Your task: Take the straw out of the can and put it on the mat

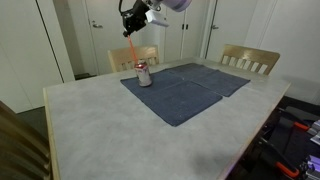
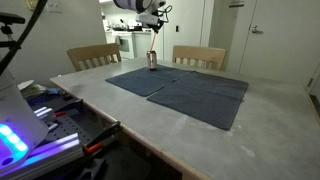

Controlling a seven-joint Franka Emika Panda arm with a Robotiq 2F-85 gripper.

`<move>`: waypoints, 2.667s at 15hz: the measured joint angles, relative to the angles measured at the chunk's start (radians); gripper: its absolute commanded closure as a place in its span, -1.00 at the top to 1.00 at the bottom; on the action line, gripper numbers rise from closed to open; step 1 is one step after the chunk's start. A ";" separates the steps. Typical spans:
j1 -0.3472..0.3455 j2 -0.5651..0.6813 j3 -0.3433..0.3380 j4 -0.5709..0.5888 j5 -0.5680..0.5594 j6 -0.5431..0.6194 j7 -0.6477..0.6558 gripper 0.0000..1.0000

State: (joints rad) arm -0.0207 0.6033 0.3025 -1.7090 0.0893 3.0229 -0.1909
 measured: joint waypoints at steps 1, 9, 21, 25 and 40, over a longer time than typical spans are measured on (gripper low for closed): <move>-0.010 -0.004 0.009 -0.016 0.007 0.021 0.003 -0.95; -0.072 -0.105 0.028 -0.156 0.023 0.120 0.047 -0.95; -0.083 -0.181 0.029 -0.189 0.023 0.116 0.057 -0.95; -0.084 -0.182 0.028 -0.185 0.023 0.116 0.057 -0.95; -0.058 -0.375 -0.061 -0.200 0.023 -0.343 0.135 -0.95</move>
State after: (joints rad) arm -0.0791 0.2285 0.2412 -1.9088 0.1123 2.6796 -0.0559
